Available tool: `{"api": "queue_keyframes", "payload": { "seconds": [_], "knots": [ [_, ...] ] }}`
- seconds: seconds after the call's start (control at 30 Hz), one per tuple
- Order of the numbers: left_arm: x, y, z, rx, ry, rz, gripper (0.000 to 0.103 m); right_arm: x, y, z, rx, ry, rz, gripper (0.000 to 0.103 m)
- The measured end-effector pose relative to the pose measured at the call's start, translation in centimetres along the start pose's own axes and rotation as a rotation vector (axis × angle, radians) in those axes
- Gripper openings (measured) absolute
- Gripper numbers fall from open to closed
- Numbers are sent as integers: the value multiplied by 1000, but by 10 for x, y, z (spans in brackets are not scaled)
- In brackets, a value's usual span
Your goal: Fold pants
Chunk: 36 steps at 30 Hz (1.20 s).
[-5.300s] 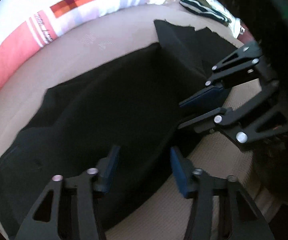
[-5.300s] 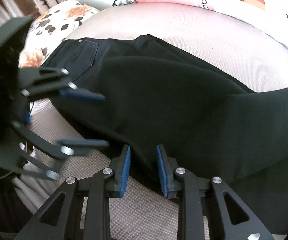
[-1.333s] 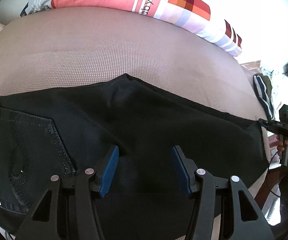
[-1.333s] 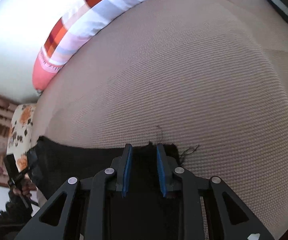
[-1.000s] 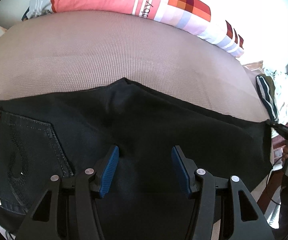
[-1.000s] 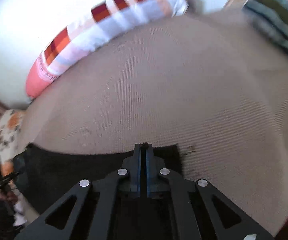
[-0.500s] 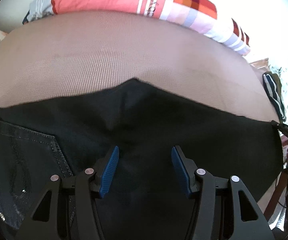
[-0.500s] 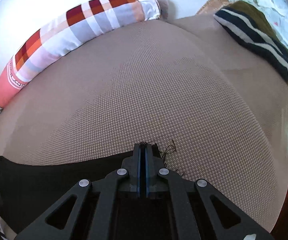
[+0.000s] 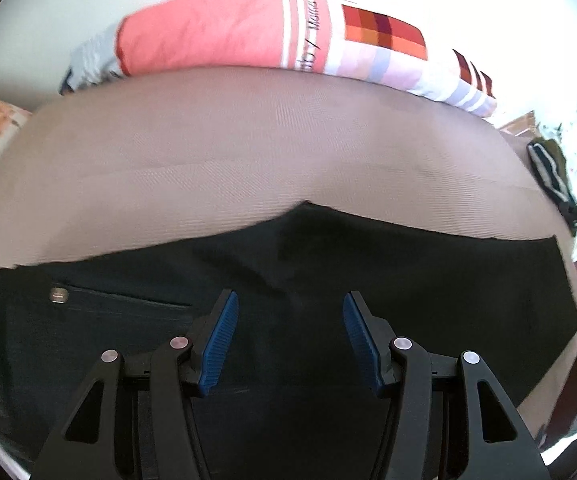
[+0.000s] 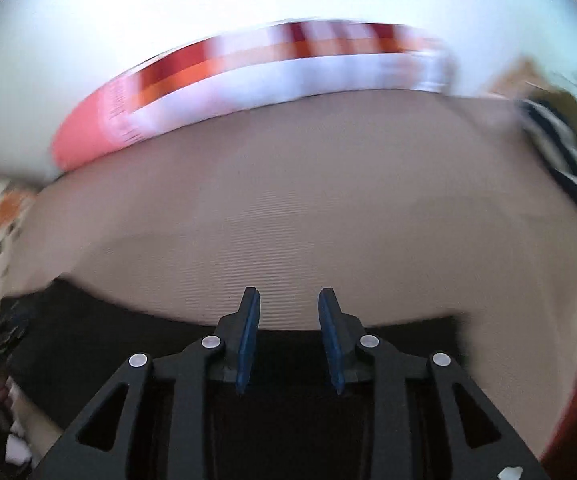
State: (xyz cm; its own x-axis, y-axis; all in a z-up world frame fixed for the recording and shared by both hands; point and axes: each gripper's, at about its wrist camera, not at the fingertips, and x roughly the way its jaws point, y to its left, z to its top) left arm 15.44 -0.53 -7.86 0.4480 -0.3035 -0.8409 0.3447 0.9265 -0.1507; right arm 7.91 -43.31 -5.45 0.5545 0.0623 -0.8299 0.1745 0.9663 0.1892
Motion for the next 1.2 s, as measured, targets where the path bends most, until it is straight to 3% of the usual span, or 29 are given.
{"api": "queue_keyframes", "payload": {
  "seconds": [0.13, 0.27, 0.5, 0.7, 0.97, 1.03, 1.13, 1.2],
  "knots": [
    [-8, 22, -8, -2, -9, 44, 56, 38, 82, 7, -171, 69, 87, 29],
    [-13, 50, -18, -46, -4, 60, 56, 79, 158, 9, -295, 182, 258, 29],
    [-10, 86, -32, -121, 21, 65, 56, 124, 249, 19, -454, 308, 419, 30],
    [-10, 92, -34, -101, 19, 53, 56, 154, 290, 24, -526, 388, 468, 30],
    [-9, 88, -36, -59, 13, 68, 56, 182, 306, 25, -543, 495, 561, 27],
    [-10, 88, -35, -61, 17, 66, 56, 182, 309, 26, -546, 472, 567, 11],
    [-12, 90, -34, -78, 19, 64, 56, 172, 316, 29, -576, 398, 537, 6],
    [-11, 91, -34, -84, 13, 65, 56, 168, 320, 23, -618, 345, 471, 5]
  ]
}}
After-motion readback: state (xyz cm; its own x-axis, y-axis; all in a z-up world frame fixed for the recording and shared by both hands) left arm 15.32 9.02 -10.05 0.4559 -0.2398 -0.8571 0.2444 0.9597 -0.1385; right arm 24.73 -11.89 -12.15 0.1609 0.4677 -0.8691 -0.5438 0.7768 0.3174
